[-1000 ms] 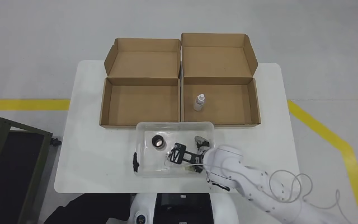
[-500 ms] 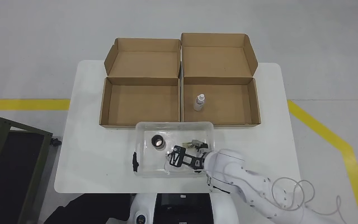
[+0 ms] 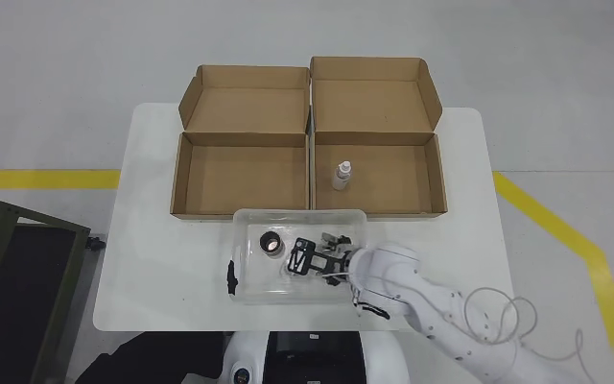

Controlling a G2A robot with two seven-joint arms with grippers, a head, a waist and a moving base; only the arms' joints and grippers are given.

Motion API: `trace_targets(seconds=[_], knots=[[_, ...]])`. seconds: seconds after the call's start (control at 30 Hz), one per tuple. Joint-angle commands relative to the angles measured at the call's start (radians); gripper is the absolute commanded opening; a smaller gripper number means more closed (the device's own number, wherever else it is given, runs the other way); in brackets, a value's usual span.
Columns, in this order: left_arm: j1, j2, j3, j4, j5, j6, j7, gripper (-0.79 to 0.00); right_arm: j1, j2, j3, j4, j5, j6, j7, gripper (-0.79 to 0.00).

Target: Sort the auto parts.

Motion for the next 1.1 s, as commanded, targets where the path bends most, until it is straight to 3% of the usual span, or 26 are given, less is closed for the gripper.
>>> trace_targets(seconds=[0.0,0.1,0.43,0.73,1.07], knots=[[0.0,0.0,0.0,0.0,0.0,0.0,0.0,0.0,0.01,-0.005,-0.001,0.019,0.02,-0.01,-0.007,-0.265],[0.0,0.0,0.0,0.0,0.0,0.0,0.0,0.0,0.017,-0.01,-0.001,0.032,0.033,-0.017,-0.018,-0.376],[0.0,0.0,0.0,0.0,0.0,0.0,0.0,0.0,0.006,-0.016,-0.002,0.034,0.014,-0.025,-0.014,-0.61],[0.0,0.0,0.0,0.0,0.0,0.0,0.0,0.0,-0.022,-0.015,0.012,0.002,-0.009,-0.007,0.024,-0.483],[0.0,0.0,0.0,0.0,0.0,0.0,0.0,0.0,-0.047,-0.017,0.024,-0.017,-0.013,0.021,0.079,-0.502]])
